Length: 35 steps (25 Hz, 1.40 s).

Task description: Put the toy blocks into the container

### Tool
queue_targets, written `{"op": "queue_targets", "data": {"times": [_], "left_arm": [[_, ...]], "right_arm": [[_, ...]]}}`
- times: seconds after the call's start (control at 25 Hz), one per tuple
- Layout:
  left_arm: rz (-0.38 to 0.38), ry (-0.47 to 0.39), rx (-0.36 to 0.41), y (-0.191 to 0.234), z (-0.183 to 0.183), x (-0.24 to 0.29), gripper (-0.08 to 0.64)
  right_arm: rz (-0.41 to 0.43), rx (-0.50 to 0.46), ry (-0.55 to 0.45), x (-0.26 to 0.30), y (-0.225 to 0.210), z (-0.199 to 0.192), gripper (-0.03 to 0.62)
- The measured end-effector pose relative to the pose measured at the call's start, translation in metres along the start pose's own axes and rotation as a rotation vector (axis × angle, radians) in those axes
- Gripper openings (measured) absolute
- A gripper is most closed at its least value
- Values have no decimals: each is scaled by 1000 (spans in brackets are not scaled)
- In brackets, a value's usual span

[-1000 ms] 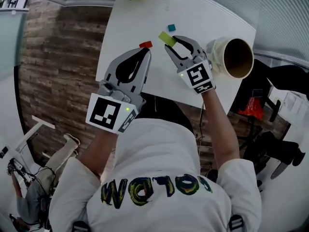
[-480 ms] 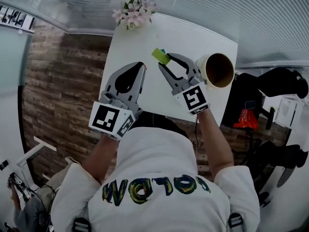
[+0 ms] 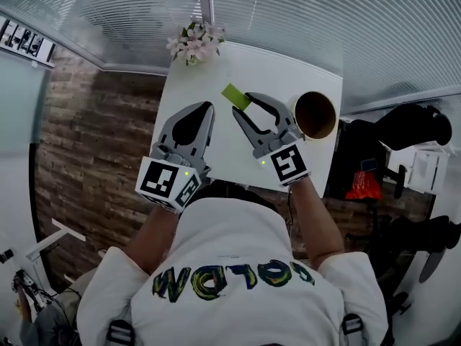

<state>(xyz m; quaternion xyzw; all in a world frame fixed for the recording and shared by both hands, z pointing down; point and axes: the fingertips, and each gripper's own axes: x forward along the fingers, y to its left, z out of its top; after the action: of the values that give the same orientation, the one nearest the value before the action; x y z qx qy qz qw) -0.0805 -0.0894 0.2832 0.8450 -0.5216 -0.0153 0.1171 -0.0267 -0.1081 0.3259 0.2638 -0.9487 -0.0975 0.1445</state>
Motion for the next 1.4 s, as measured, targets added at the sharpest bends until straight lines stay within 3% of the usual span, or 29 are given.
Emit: {"op": "queue_targets", "data": {"times": [0.36,1.4], "left_arm": [[-56,18,-8,-21,-8,20,12],[-375,87,8,-147,-37,110,12]], "right_arm": [[-89,38,28,-27,-23,-19,146],[-473,112,183,-191,-114,-98,147]]}}
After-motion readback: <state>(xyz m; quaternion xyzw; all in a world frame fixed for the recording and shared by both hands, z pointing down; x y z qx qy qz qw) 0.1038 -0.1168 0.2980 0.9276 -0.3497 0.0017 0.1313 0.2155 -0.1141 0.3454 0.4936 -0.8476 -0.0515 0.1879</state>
